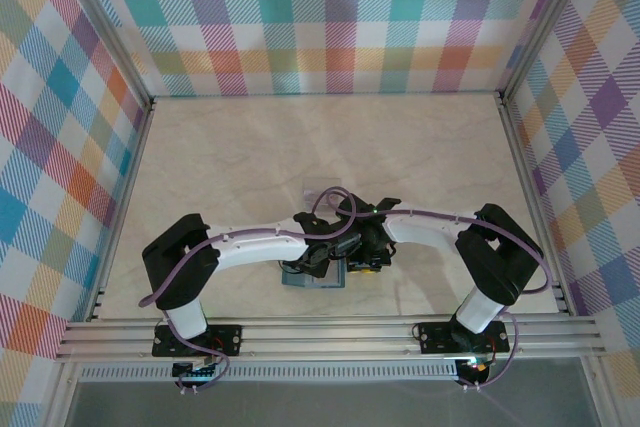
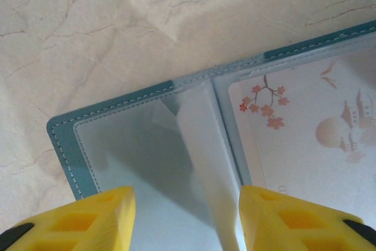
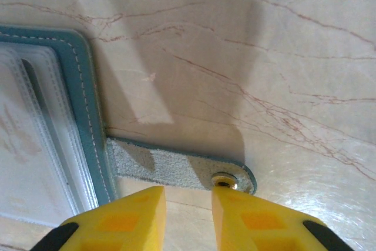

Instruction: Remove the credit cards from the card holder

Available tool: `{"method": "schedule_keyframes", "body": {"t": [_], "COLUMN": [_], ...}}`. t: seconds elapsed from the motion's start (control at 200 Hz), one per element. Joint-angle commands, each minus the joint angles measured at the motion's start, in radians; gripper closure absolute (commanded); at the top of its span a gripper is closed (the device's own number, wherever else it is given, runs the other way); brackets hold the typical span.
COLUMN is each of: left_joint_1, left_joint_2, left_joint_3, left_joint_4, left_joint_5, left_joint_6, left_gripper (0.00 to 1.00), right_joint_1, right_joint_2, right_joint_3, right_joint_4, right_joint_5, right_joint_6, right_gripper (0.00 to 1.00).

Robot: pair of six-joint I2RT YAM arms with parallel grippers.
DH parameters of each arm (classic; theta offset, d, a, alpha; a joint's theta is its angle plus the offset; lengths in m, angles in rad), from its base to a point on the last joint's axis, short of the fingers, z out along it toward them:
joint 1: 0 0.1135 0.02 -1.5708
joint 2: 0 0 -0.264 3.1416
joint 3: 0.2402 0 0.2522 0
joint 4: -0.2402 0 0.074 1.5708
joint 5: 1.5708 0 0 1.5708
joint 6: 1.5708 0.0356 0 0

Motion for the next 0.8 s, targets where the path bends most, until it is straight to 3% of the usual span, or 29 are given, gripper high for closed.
{"method": "schedule_keyframes", "body": {"t": [0.0, 0.555, 0.795], "left_joint_1": [0.000, 0.066, 0.096], "left_joint_2": [-0.038, -0.140, -0.133], "left_joint_3": [-0.023, -0.218, -0.263], "left_joint_4": [-0.027, 0.130, 0.170], "left_joint_5": [-0.008, 0.109, 0.154], "left_joint_6": [0.018, 0.001, 0.004], "left_gripper": [0.50, 0.53, 0.63], "right_joint_1": [0.012, 0.012, 0.011], "right_joint_2": [0.023, 0.009, 0.008], "right_joint_3": [0.013, 0.014, 0.014], "right_joint_4": [-0.037, -0.064, -0.059], "right_joint_5": [0.032, 0.043, 0.036], "right_joint_6": [-0.011, -0.017, -0.016], "right_gripper": [0.71, 0.71, 0.71]}}
